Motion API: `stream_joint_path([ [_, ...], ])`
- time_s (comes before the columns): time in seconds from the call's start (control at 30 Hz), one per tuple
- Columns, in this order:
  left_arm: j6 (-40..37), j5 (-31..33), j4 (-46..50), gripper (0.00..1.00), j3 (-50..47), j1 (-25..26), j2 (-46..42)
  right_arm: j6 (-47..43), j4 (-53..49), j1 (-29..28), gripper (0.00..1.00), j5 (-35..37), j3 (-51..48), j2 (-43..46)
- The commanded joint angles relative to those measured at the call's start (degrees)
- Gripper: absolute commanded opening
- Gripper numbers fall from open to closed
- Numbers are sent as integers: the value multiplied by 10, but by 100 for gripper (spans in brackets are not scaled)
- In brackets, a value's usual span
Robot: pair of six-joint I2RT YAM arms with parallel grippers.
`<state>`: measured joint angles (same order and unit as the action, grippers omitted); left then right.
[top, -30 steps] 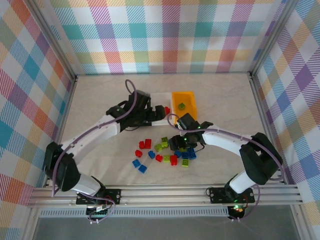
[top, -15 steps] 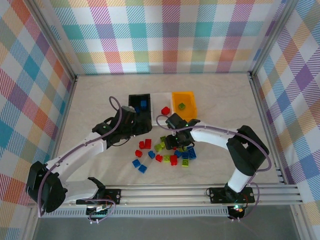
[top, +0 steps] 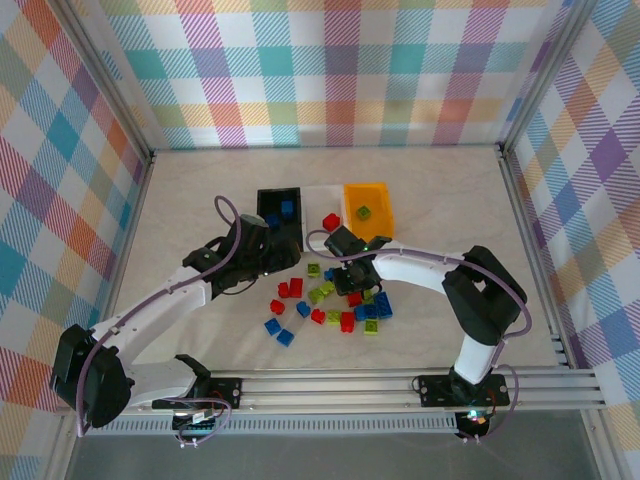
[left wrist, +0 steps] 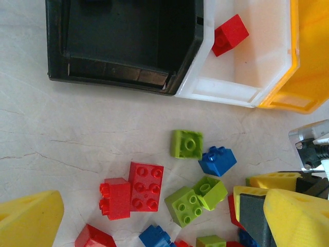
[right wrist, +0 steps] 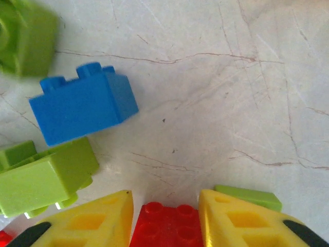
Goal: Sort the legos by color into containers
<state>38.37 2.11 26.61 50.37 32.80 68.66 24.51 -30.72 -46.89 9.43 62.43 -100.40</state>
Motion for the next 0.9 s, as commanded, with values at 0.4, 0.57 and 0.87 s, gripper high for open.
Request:
stream_joint_path([
  [0.4,1,-9,12,100,4,-21,-27,-10,-15,2,61,-26,-20,59],
  [0.57,5,-13,3,100,-6,-24,-24,-4,-15,0,60,-31,-32,43],
  [0.87,2,-12,9,100,-4,-26,-22,-10,-9,-3,44,-10,-32,16],
])
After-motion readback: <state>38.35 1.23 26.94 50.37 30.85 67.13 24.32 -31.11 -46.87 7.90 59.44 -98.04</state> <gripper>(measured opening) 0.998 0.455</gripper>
